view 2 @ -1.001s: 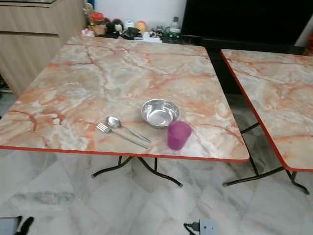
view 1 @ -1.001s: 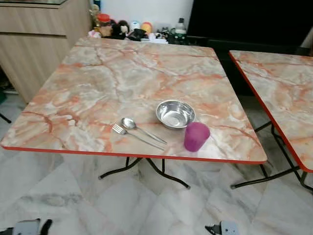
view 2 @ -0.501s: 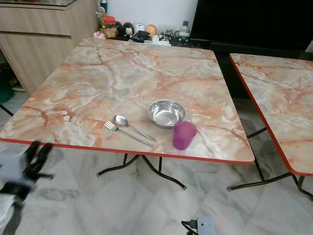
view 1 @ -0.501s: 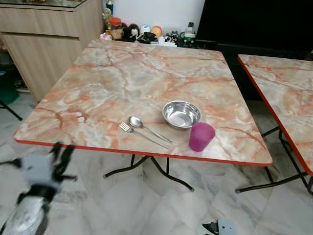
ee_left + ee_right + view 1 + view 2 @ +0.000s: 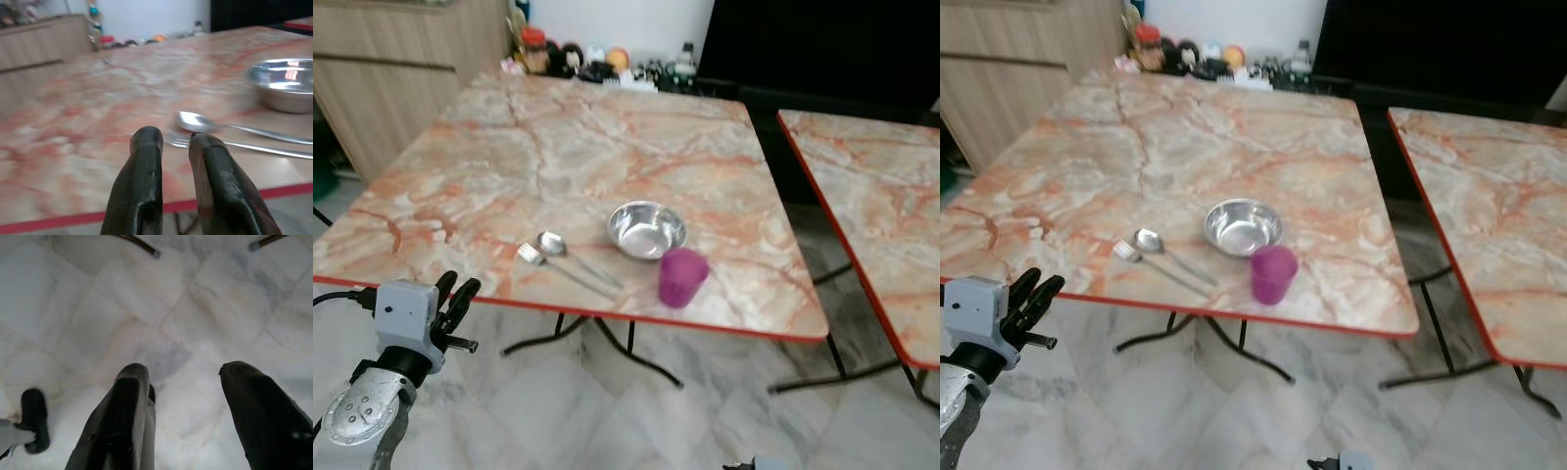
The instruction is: Setting the table
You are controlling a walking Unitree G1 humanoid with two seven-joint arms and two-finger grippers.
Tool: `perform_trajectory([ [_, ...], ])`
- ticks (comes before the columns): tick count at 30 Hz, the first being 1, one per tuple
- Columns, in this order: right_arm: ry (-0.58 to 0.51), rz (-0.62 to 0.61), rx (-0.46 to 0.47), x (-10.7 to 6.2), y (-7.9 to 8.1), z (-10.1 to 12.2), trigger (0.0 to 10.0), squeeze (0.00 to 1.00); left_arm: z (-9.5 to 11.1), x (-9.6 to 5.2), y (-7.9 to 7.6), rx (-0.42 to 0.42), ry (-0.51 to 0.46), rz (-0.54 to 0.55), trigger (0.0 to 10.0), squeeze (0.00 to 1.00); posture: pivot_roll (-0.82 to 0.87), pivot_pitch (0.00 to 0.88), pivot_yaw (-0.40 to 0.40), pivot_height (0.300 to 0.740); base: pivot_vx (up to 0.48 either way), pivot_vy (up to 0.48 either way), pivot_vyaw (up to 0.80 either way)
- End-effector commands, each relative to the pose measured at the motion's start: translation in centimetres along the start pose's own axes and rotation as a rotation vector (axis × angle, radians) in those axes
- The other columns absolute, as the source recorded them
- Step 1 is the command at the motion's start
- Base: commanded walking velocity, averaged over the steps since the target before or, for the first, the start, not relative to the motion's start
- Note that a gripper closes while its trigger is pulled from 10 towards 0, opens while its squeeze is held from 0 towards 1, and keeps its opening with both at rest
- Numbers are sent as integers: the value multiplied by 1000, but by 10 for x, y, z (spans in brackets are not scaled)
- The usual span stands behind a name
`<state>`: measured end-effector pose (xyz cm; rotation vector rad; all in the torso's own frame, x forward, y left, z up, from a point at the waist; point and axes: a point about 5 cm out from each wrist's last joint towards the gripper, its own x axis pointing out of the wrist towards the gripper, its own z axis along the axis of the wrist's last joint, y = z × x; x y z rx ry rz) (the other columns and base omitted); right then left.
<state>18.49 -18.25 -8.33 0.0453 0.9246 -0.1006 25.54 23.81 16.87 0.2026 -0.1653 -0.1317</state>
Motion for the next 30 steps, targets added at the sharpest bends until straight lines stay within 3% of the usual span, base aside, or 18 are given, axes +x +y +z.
perform_trajectory([
  [1, 33, -20, -2, -3, -9, -11, 10000, 0, 1, 0, -8, -28, 12, -61, 10000, 0, 164, 141, -78, 740, 0, 0, 0],
  [6, 33, -17, -13, -3, -9, -11, 10000, 0, -4, 1, -18, -72, 68, -131, 10000, 0, 163, 143, -82, 740, 0, 0, 0],
  [7, 35, -16, -18, -3, -9, -11, 10000, 0, -4, 1, -22, -86, 75, -160, 10000, 361, 162, 145, -84, 740, 0, 0, 0],
  [9, 36, -16, -19, -3, -9, -11, 10000, 0, -3, 2, -24, -85, 77, -171, 10000, 361, 163, 144, -84, 740, 0, 0, 0],
  [10, 38, -14, -24, -3, -9, -12, 10000, 0, -3, 2, -27, -87, 79, -200, 10000, 984, 163, 145, -84, 740, 0, 0, 0],
  [25, 61, 0, -41, -5, -1, -23, 10000, 0, 12, 18, -51, -152, 39, -367, 10000, 1000, 152, 142, -81, 740, 0, 0, 0],
  [30, 60, 1, -41, -5, -1, -22, 10000, 0, 12, 21, -47, -131, 39, -330, 10000, 1000, 153, 137, -80, 740, 0, 0, 0],
])
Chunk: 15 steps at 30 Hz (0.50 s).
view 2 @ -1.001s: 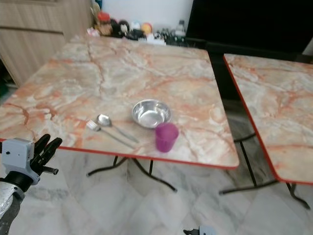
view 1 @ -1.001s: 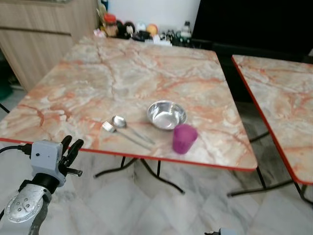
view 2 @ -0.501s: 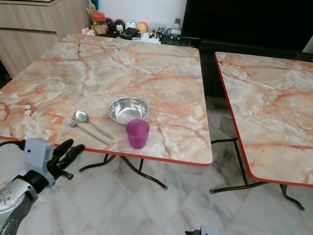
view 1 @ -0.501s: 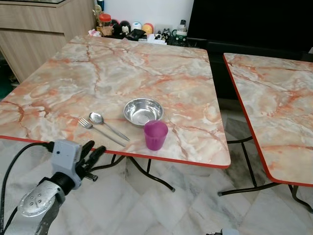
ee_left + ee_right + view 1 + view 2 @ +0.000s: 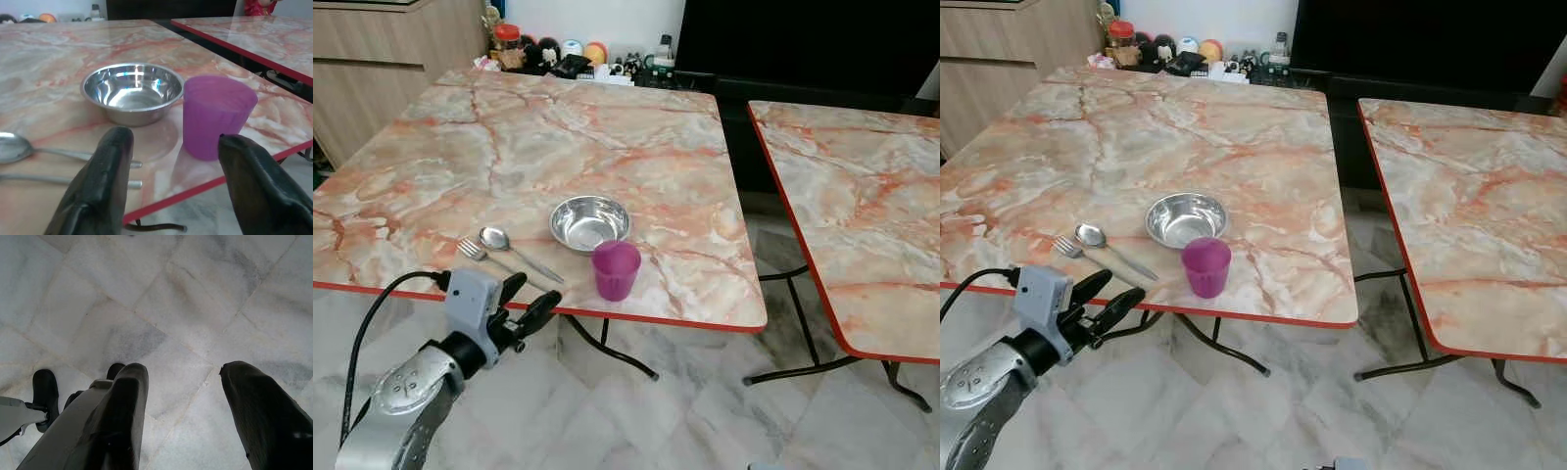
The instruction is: Setting the table
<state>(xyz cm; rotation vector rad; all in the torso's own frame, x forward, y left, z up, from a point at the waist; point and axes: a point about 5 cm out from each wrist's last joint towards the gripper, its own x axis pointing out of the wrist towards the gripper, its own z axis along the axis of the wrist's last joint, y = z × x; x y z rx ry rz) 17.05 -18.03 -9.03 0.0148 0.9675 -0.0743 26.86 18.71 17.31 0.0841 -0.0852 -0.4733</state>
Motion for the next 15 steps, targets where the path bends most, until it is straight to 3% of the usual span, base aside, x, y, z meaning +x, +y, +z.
perform_trajectory([
  [1, 19, -7, -1, -1, -2, -7, 10000, 0, 0, 0, 2, 22, 9, 17, 10000, 1000, 154, 136, -79, 740, 0, 0, 0],
  [2, 18, -7, 1, -1, -2, -7, 10000, 0, 0, -1, 6, 31, 12, 35, 10000, 0, 153, 130, -78, 740, 0, 0, 0],
  [5, 18, -8, 3, -1, -2, -7, 10000, 0, 0, -1, 7, 31, 12, 41, 10000, 0, 153, 130, -78, 740, 0, 0, 0],
  [7, 11, -12, 25, -1, -4, -5, 10000, 0, 7, -2, 22, -16, -26, 142, 10000, 0, 156, 119, -76, 740, 0, 0, 0],
  [9, 8, -11, 34, -1, -6, -4, 10000, 0, 10, -1, 28, -43, -51, 193, 10000, 0, 156, 117, -77, 740, 0, 0, 0],
  [12, 5, -4, 35, -1, -7, -3, 10000, 0, 13, -3, 36, -78, -104, 303, 10000, 0, 154, 110, -76, 740, 0, 0, -660],
  [15, 4, -2, 33, -1, -7, -3, 10000, 0, 9, -6, 39, -70, -96, 335, 10000, 0, 153, 105, -76, 740, 0, 0, -783],
])
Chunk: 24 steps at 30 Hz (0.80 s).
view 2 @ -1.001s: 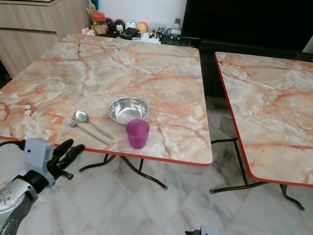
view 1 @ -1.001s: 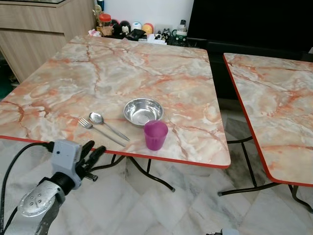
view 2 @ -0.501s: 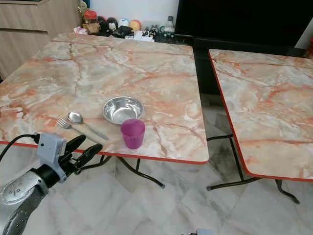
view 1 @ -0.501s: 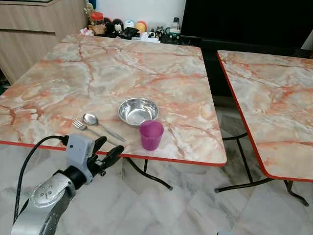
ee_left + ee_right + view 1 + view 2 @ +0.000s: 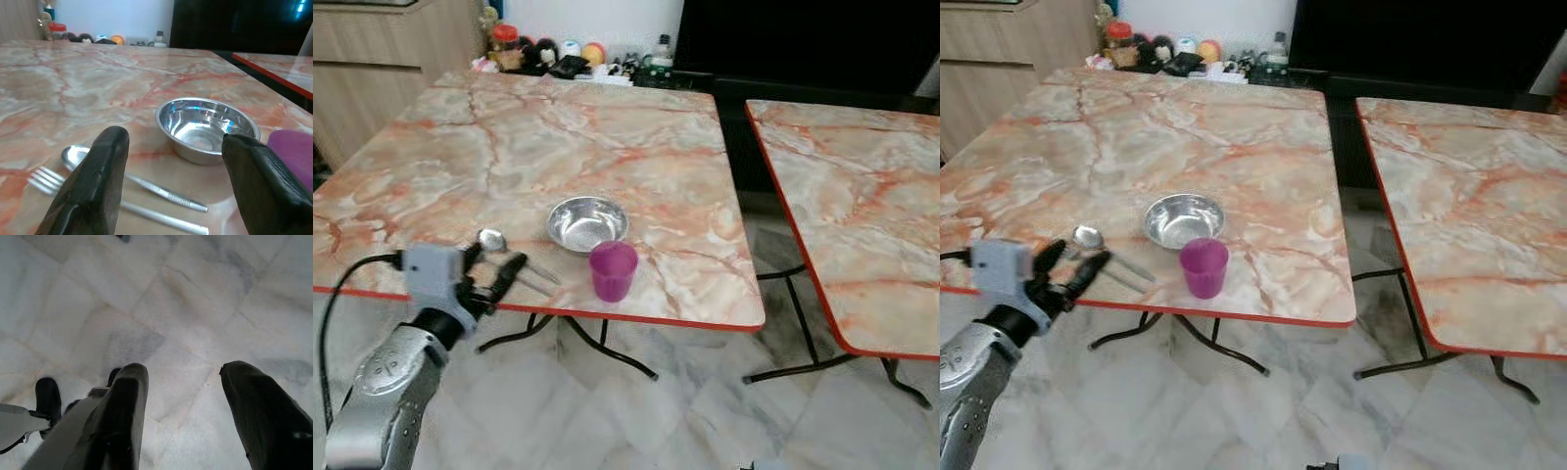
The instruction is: Setting the table
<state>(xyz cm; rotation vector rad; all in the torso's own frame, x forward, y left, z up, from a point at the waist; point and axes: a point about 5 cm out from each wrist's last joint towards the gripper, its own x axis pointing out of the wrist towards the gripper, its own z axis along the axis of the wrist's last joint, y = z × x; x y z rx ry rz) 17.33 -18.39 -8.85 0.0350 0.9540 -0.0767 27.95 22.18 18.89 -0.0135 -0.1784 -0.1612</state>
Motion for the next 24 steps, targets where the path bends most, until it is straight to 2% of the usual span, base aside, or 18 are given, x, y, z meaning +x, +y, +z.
perform_trajectory([
  [1, 17, -9, 14, -1, -5, -6, 10000, 0, -6, -4, 2, -2, 20, 14, 10000, 0, 156, 102, -75, 740, 0, 0, -781],
  [6, 21, -9, 14, -2, -7, -6, 10000, 0, -7, -8, 3, 10, 31, 15, 10000, 0, 161, 99, -74, 740, 0, 0, -781],
  [13, 25, -12, 13, -1, -11, -4, 10000, 0, 4, -5, 13, -27, -31, 91, 10000, 0, 161, 108, -75, 740, 0, 0, -781],
  [17, 23, -14, 16, -1, -13, -3, 10000, 0, 5, -4, 14, -23, -42, 106, 10000, 0, 163, 112, -76, 740, 0, 480, -781],
  [22, 21, -7, 17, -1, -8, -4, 10000, 0, 6, -6, 13, -11, -52, 109, 10000, 0, 164, 118, -76, 740, 0, 0, -779],
  [24, 16, -5, 21, -1, -8, -3, 10000, 0, 7, -6, 11, -12, -55, 98, 10000, 0, 165, 120, -76, 740, 0, 0, -219],
])
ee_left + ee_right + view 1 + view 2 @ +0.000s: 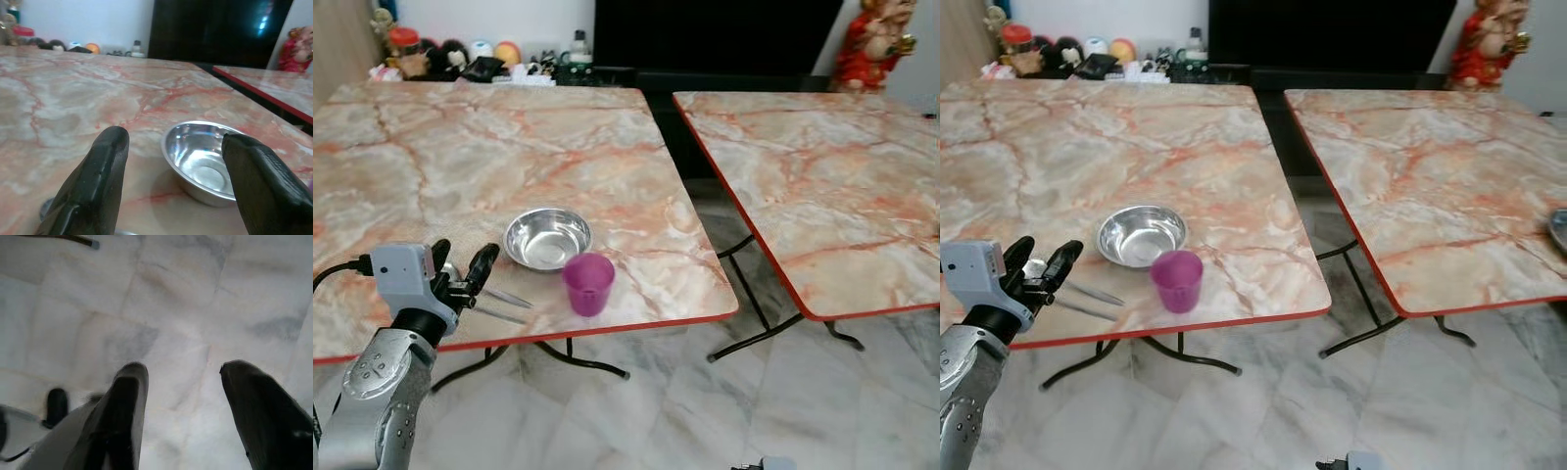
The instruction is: Setting the table
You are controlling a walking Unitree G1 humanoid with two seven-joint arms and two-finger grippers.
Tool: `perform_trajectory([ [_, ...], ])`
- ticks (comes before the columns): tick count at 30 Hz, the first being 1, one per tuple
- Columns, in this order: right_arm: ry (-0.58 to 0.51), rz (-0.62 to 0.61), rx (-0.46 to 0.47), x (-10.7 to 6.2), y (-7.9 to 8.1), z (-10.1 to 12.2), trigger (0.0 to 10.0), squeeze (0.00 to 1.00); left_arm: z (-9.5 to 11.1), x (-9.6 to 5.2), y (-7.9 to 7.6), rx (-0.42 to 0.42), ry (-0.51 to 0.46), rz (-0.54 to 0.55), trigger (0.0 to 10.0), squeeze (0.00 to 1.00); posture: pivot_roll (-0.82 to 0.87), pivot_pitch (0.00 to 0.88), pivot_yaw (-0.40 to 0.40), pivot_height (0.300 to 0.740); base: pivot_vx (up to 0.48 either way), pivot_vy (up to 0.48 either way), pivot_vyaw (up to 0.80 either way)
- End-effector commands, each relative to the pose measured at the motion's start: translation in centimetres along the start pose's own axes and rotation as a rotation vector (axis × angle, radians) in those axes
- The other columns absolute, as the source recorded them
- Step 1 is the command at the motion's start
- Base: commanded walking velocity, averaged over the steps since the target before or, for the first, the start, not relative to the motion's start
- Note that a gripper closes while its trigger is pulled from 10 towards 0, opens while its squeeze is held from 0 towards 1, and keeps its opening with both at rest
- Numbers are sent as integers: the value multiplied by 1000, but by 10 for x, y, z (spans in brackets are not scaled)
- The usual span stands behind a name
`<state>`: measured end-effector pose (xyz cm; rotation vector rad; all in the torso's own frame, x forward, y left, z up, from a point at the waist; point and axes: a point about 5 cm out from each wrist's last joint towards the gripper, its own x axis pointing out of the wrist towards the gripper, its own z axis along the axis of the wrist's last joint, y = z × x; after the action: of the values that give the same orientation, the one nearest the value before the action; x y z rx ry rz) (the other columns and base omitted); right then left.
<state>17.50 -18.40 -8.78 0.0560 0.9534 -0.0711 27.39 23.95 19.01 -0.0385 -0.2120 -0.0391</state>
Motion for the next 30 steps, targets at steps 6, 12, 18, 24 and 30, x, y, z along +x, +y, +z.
perform_trajectory([
  [6, 10, -16, 9, -1, -8, -4, 10000, 0, 8, 3, -9, -7, -28, -42, 10000, 0, 167, 121, -75, 740, 0, 0, 0],
  [12, 9, -16, 10, -1, -8, -4, 10000, 0, 12, 4, -15, -17, -33, -81, 10000, 0, 168, 122, -74, 740, 0, 0, 0],
  [18, 9, -16, 13, -1, -8, -4, 10000, 0, 12, 2, -19, -2, -29, -105, 10000, 0, 172, 126, -73, 740, 0, 0, 0],
  [24, 6, -14, 25, -1, -7, -3, 10000, 0, 12, 2, -15, 13, -37, -76, 10000, 0, 171, 129, -72, 740, 0, -292, 0],
  [30, 1, -12, 37, -1, -7, -3, 10000, 0, 14, 3, -15, -9, -43, -73, 10000, 0, 173, 131, -73, 740, 0, -160, -354],
])
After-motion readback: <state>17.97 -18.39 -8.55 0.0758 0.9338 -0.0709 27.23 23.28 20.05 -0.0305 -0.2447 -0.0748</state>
